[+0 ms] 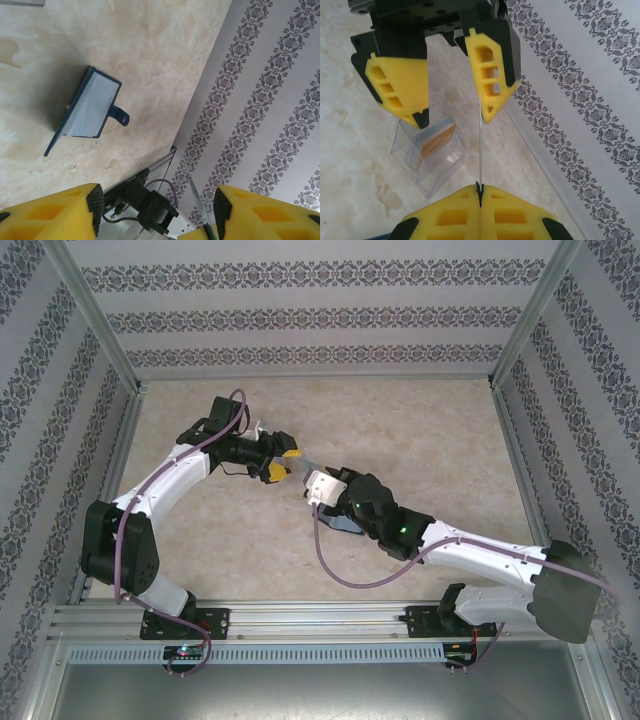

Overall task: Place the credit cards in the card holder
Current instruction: Pass the credit card.

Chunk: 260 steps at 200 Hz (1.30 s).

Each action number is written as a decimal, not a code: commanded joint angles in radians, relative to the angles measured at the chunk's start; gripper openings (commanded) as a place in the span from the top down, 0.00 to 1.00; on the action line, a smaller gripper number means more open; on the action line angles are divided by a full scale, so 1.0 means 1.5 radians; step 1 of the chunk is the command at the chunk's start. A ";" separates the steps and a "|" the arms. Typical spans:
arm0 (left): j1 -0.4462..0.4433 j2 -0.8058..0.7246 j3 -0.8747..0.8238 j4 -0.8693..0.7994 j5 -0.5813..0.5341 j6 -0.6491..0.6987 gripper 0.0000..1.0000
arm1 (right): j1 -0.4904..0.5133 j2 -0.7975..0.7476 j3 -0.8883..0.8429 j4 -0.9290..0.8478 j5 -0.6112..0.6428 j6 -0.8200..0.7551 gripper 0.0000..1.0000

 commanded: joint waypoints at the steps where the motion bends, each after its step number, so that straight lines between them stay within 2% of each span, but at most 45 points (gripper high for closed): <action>1: -0.017 0.001 0.017 0.046 -0.024 -0.035 0.39 | 0.013 0.020 0.024 0.033 -0.010 0.007 1.00; 14: -0.024 0.010 0.028 0.043 -0.019 -0.038 0.39 | 0.015 0.030 0.029 0.041 -0.011 0.006 1.00; 29: -0.032 0.020 0.039 0.030 -0.016 -0.042 0.45 | 0.022 0.048 0.039 0.048 -0.006 -0.008 1.00; 52: -0.040 0.026 0.046 0.024 -0.015 -0.042 0.57 | 0.027 0.076 0.059 0.065 0.021 -0.019 1.00; 79: -0.040 0.028 0.052 0.011 -0.014 -0.034 0.70 | 0.027 0.091 0.066 0.067 0.017 -0.017 1.00; 95: -0.040 0.029 0.054 0.003 -0.017 -0.030 0.82 | 0.026 0.095 0.063 0.068 0.020 -0.015 1.00; 103: -0.040 0.030 0.056 0.001 -0.016 -0.028 0.84 | 0.027 0.094 0.060 0.068 0.022 -0.013 1.00; 113: -0.040 0.030 0.057 0.001 -0.020 -0.027 0.88 | 0.026 0.088 0.052 0.070 0.025 -0.007 0.96; 131: -0.040 0.029 0.058 0.006 -0.030 -0.028 0.94 | 0.027 0.070 0.031 0.069 0.025 0.006 0.83; 155: -0.041 0.027 0.054 0.024 -0.041 -0.036 0.96 | 0.027 0.023 -0.013 0.059 0.020 0.068 0.70; 167: -0.041 0.021 0.046 0.046 -0.056 -0.043 0.96 | 0.027 -0.007 -0.028 0.065 0.045 0.174 0.64; 180: -0.041 0.011 0.028 0.085 -0.081 -0.048 0.97 | 0.029 -0.032 0.010 -0.002 0.092 0.415 0.62; 197: -0.046 -0.006 -0.004 0.167 -0.126 -0.052 1.00 | 0.024 -0.057 0.025 -0.003 0.045 0.672 0.61; 214: -0.054 -0.025 -0.046 0.258 -0.178 -0.075 1.00 | 0.024 -0.069 0.016 0.008 0.047 0.905 0.59; 234: -0.061 -0.045 -0.088 0.338 -0.238 -0.102 1.00 | 0.018 -0.088 -0.016 0.020 0.029 1.102 0.61; 252: -0.077 -0.079 -0.128 0.390 -0.302 -0.113 1.00 | 0.012 -0.109 -0.011 -0.096 0.022 1.368 0.59; 260: -0.089 -0.095 -0.140 0.399 -0.335 -0.115 1.00 | 0.009 -0.108 -0.011 -0.085 0.012 1.405 0.57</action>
